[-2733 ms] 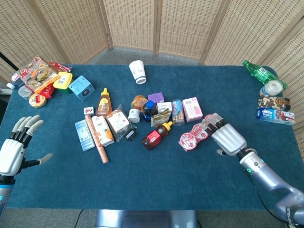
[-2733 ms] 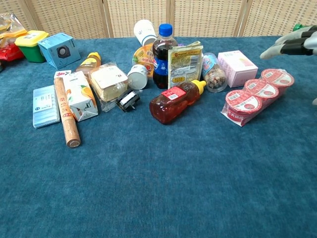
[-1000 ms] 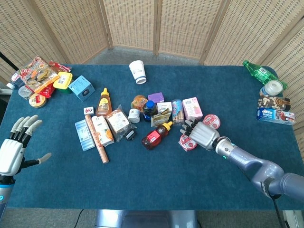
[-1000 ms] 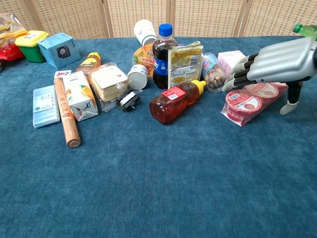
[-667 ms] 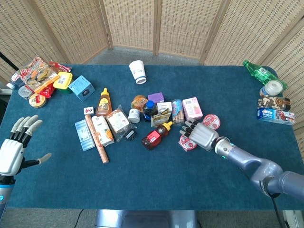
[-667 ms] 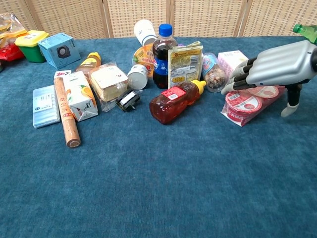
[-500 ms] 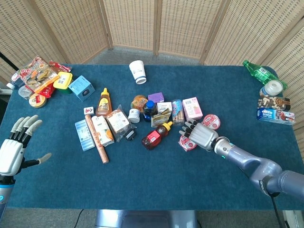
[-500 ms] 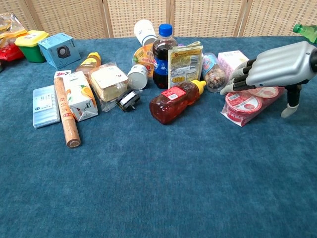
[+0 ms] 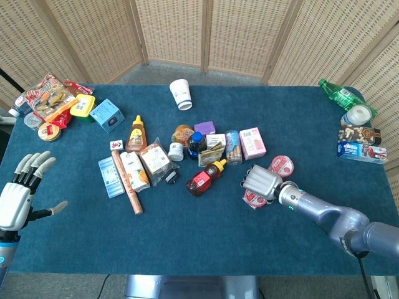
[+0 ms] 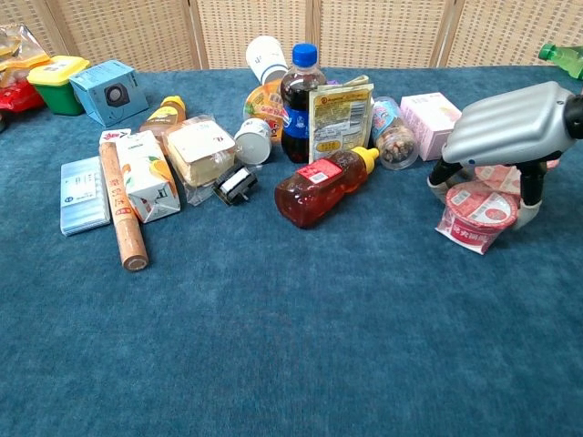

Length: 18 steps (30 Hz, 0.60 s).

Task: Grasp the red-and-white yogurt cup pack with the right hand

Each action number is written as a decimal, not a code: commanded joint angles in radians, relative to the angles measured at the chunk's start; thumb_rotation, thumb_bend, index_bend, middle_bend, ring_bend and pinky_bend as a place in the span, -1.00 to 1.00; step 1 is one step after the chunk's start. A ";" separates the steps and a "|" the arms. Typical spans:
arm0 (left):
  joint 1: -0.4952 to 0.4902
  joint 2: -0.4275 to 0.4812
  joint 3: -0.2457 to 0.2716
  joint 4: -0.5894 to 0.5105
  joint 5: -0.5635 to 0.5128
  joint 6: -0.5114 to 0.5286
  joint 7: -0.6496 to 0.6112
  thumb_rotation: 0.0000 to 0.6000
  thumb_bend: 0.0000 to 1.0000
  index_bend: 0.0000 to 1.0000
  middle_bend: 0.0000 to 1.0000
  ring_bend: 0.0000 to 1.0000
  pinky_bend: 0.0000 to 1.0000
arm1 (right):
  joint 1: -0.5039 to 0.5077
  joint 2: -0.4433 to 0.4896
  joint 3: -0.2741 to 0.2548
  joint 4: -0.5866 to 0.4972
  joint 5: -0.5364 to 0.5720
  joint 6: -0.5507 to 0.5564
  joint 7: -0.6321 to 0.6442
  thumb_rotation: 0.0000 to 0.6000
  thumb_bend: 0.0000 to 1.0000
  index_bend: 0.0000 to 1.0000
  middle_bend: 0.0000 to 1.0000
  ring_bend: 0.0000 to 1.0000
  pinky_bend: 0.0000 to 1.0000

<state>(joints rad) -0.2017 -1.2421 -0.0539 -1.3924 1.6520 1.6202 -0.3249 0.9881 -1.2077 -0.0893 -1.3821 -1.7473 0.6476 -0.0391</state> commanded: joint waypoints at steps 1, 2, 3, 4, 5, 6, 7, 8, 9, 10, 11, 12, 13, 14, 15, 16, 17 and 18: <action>0.000 0.000 0.001 0.000 0.001 0.001 -0.001 1.00 -0.84 -0.78 -1.00 -1.00 -1.00 | -0.005 0.012 -0.024 0.001 -0.029 0.051 0.063 1.00 -0.78 0.18 0.72 0.15 0.61; 0.000 0.000 0.001 0.000 0.002 0.001 -0.002 1.00 -0.84 -0.78 -1.00 -1.00 -1.00 | -0.006 0.018 -0.026 -0.001 -0.031 0.059 0.071 1.00 -0.76 0.19 0.73 0.16 0.63; 0.000 0.001 0.001 0.000 0.003 0.001 -0.002 1.00 -0.84 -0.78 -1.00 -1.00 -1.00 | -0.009 0.026 -0.028 -0.006 -0.034 0.070 0.077 1.00 -0.73 0.19 0.74 0.17 0.65; 0.000 0.001 0.002 -0.001 0.004 0.002 -0.002 1.00 -0.85 -0.78 -1.00 -1.00 -1.00 | -0.011 0.033 -0.030 -0.010 -0.037 0.080 0.078 1.00 -0.72 0.20 0.75 0.18 0.66; 0.000 0.001 0.002 -0.001 0.005 0.003 -0.002 1.00 -0.84 -0.78 -1.00 -1.00 -1.00 | -0.014 0.040 -0.030 -0.015 -0.038 0.089 0.078 1.00 -0.70 0.20 0.75 0.18 0.67; 0.000 0.001 0.002 -0.001 0.006 0.004 -0.002 1.00 -0.84 -0.78 -1.00 -1.00 -1.00 | -0.017 0.048 -0.030 -0.021 -0.040 0.099 0.076 1.00 -0.69 0.21 0.76 0.19 0.68; 0.000 0.000 0.002 -0.001 0.007 0.005 -0.002 1.00 -0.84 -0.78 -1.00 -1.00 -1.00 | -0.021 0.059 -0.029 -0.031 -0.041 0.112 0.071 1.00 -0.68 0.21 0.76 0.20 0.69; 0.001 0.000 0.002 -0.002 0.007 0.005 -0.002 1.00 -0.84 -0.78 -1.00 -1.00 -1.00 | -0.024 0.067 -0.028 -0.038 -0.043 0.122 0.065 1.00 -0.67 0.22 0.76 0.20 0.69; 0.000 0.000 0.003 -0.002 0.007 0.005 -0.002 1.00 -0.84 -0.78 -1.00 -1.00 -1.00 | -0.027 0.076 -0.026 -0.046 -0.043 0.132 0.058 1.00 -0.66 0.22 0.77 0.20 0.69; 0.000 0.001 0.003 -0.002 0.008 0.005 -0.001 1.00 -0.84 -0.78 -1.00 -1.00 -1.00 | -0.032 0.087 -0.023 -0.058 -0.041 0.143 0.051 1.00 -0.65 0.22 0.77 0.20 0.69; 0.000 0.001 0.003 -0.003 0.009 0.005 -0.001 1.00 -0.84 -0.78 -1.00 -1.00 -1.00 | -0.036 0.097 -0.021 -0.068 -0.039 0.150 0.044 1.00 -0.64 0.22 0.77 0.20 0.69; 0.000 0.001 0.003 -0.004 0.009 0.006 -0.002 1.00 -0.84 -0.78 -1.00 -1.00 -1.00 | -0.039 0.106 -0.018 -0.077 -0.037 0.157 0.038 1.00 -0.64 0.23 0.77 0.20 0.69; 0.000 0.001 0.003 -0.004 0.009 0.006 -0.002 1.00 -0.84 -0.78 -1.00 -1.00 -1.00 | -0.044 0.119 -0.014 -0.090 -0.034 0.167 0.029 1.00 -0.63 0.24 0.77 0.20 0.69; 0.000 0.001 0.003 -0.004 0.009 0.006 -0.002 1.00 -0.84 -0.78 -1.00 -1.00 -1.00 | -0.047 0.128 -0.011 -0.100 -0.032 0.174 0.024 1.00 -0.63 0.24 0.77 0.20 0.69; 0.000 0.001 0.003 -0.004 0.009 0.006 -0.003 1.00 -0.84 -0.78 -1.00 -1.00 -1.00 | -0.051 0.138 -0.009 -0.109 -0.030 0.180 0.018 1.00 -0.63 0.25 0.78 0.20 0.69; 0.000 0.001 0.003 -0.004 0.009 0.006 -0.003 1.00 -0.84 -0.78 -1.00 -1.00 -1.00 | -0.056 0.150 -0.006 -0.122 -0.028 0.188 0.010 1.00 -0.63 0.25 0.78 0.20 0.69; 0.000 0.001 0.003 -0.005 0.009 0.006 -0.003 1.00 -0.84 -0.78 -1.00 -1.00 -1.00 | -0.059 0.159 -0.003 -0.130 -0.027 0.194 0.004 1.00 -0.63 0.25 0.78 0.20 0.69; 0.000 0.001 0.003 -0.005 0.009 0.006 -0.004 1.00 -0.84 -0.78 -1.00 -1.00 -1.00 | -0.063 0.168 -0.001 -0.139 -0.027 0.201 -0.002 1.00 -0.63 0.25 0.78 0.20 0.69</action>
<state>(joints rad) -0.2016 -1.2408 -0.0510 -1.3972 1.6614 1.6264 -0.3288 0.9319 -1.0497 -0.0951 -1.5108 -1.7766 0.8414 -0.0323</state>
